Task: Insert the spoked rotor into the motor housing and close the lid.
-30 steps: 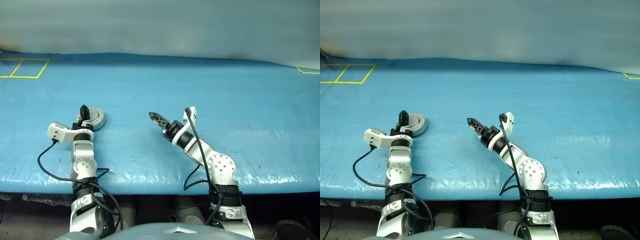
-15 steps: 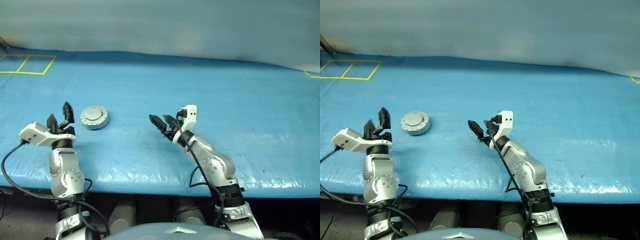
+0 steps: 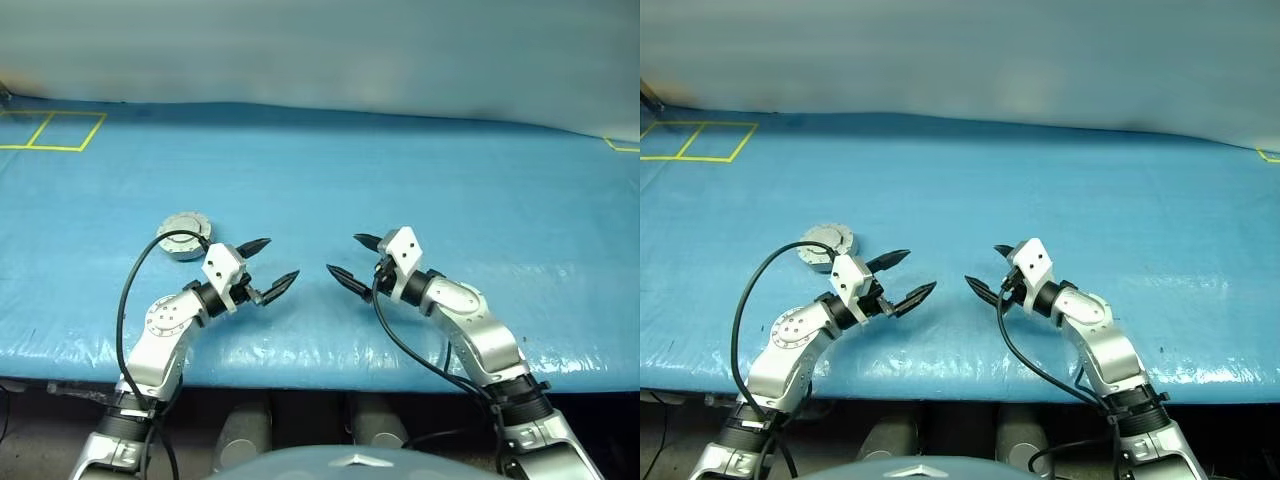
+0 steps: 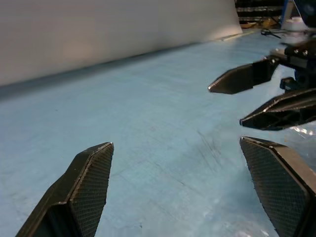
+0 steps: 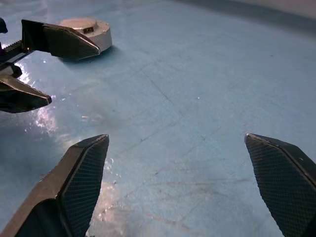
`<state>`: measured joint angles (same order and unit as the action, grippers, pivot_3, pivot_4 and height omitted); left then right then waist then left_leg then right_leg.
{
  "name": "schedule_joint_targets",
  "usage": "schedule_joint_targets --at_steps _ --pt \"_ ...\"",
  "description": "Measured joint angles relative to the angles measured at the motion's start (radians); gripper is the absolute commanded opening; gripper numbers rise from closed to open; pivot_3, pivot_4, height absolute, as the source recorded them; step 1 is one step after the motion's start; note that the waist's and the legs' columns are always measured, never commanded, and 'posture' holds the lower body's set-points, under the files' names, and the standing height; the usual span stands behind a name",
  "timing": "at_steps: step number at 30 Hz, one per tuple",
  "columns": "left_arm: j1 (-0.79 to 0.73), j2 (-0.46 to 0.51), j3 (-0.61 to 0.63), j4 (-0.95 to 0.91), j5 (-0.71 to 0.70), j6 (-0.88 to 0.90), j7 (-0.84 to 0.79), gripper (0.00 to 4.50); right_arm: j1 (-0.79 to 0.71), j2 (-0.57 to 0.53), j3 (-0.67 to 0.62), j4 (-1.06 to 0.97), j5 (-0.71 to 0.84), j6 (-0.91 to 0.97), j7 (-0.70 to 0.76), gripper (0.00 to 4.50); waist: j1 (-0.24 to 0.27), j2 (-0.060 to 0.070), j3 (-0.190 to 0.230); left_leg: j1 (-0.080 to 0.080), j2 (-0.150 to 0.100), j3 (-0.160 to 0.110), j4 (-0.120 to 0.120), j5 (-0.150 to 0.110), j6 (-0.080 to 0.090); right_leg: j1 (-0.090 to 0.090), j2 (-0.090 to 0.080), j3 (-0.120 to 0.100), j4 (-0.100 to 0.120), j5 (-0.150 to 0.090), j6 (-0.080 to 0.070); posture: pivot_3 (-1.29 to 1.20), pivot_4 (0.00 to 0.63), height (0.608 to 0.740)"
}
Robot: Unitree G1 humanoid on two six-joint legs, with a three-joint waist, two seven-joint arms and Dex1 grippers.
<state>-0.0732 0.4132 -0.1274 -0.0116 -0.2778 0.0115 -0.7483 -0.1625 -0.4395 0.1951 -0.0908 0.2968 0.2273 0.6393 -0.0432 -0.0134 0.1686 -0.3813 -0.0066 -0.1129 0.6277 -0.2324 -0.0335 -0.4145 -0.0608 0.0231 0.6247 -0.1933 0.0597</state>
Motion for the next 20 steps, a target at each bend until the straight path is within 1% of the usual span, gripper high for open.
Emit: schedule_joint_targets --at_steps 7,14,20 --pt "-0.014 -0.016 0.000 0.041 0.002 0.003 -0.017 4.50 0.000 0.019 -0.008 0.000 -0.064 0.002 -0.030 4.49 0.008 -0.001 0.000 0.000 0.000 0.000 0.000 0.000 0.000 0.000 0.000 0.000 0.000 0.000 0.001 0.00 0.150 0.740" --pt "-0.021 -0.026 -0.001 0.051 0.006 0.002 -0.019 4.50 0.034 0.031 -0.008 -0.030 -0.085 0.025 -0.044 4.49 0.009 -0.001 0.000 0.000 0.000 0.000 0.000 0.000 0.000 0.000 0.000 0.000 0.000 0.000 0.001 0.00 0.150 0.740" --pt "-0.029 -0.036 -0.001 0.051 0.030 0.001 -0.018 4.50 0.030 0.033 -0.014 -0.035 -0.086 0.040 -0.042 4.49 0.008 -0.001 0.000 0.000 0.000 0.000 0.001 0.000 0.000 0.001 0.000 0.000 0.000 0.001 0.001 0.00 0.150 0.740"
